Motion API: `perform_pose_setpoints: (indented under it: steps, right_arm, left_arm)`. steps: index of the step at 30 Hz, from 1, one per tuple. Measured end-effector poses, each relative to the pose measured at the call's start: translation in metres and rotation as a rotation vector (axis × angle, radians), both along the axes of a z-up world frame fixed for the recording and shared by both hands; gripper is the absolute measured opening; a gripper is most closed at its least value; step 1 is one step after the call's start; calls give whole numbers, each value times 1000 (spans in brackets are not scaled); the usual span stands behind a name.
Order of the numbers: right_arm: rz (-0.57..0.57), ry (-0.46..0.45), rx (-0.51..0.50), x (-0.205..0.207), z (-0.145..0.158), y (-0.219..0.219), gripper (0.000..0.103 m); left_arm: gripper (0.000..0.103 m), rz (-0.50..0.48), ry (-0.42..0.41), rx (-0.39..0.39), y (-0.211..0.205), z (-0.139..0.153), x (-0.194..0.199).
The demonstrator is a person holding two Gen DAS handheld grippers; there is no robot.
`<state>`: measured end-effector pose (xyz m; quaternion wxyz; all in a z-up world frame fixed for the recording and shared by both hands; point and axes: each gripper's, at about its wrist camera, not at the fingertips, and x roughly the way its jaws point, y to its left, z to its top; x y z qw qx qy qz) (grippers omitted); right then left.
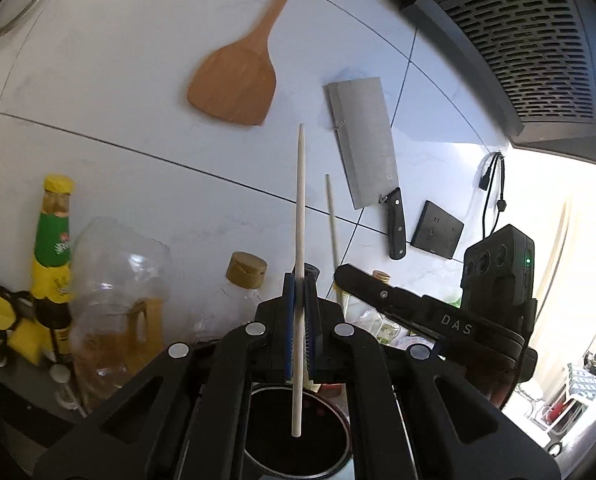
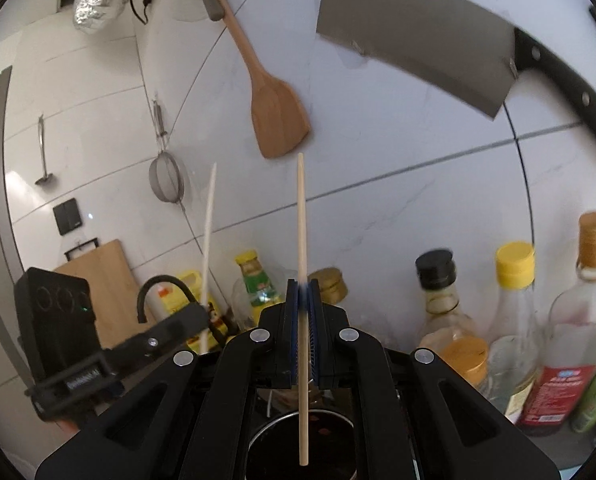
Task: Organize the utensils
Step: 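Lift the held chopsticks with both grippers and carry them above the black holder, then lower both chopsticks into the black holder and open both grippers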
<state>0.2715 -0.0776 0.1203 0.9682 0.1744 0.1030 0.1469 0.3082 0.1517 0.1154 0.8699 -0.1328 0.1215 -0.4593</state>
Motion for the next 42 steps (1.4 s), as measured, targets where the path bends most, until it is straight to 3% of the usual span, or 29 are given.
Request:
perform_pose_setpoints:
  steps: [3, 8, 21, 24, 25, 27, 28, 29, 30, 32, 37, 42]
  right_arm:
    - [1, -9, -8, -1, -13, 6, 5]
    - [13, 13, -9, -1, -38, 12, 5]
    - [1, 84, -64, -19, -73, 21, 8]
    - [-18, 92, -73, -27, -71, 20, 9]
    - [-18, 94, -76, -29, -69, 20, 9]
    - [-42, 98, -98, -36, -64, 18, 17]
    - [-50, 97, -109, -39, -60, 17, 34]
    - [-62, 97, -120, -44, -57, 16, 53]
    - [-78, 90, -128, -49, -53, 15, 60]
    - [-115, 75, -143, -61, -43, 13, 87]
    - [-162, 67, -201, -86, -25, 10, 94]
    - [-202, 98, -214, -106, -20, 2, 95]
  left_arm:
    - [5, -31, 22, -45, -3, -20, 6]
    - [5, -43, 33, -51, -5, -46, 8]
    - [5, -41, 61, 4, -5, -78, -9]
    - [15, -24, 54, 11, 2, -76, -17]
    - [26, -15, 49, 10, 5, -73, -19]
    - [51, 11, 38, 7, 11, -66, -26]
    - [70, 39, 28, 6, 14, -63, -30]
    - [76, 70, 15, 5, 19, -59, -35]
    - [77, 78, 9, 9, 21, -55, -39]
    - [93, 120, -12, 22, 25, -47, -48]
    - [97, 196, -57, 104, 25, -34, -73]
    - [97, 257, -41, 194, 19, -34, -93]
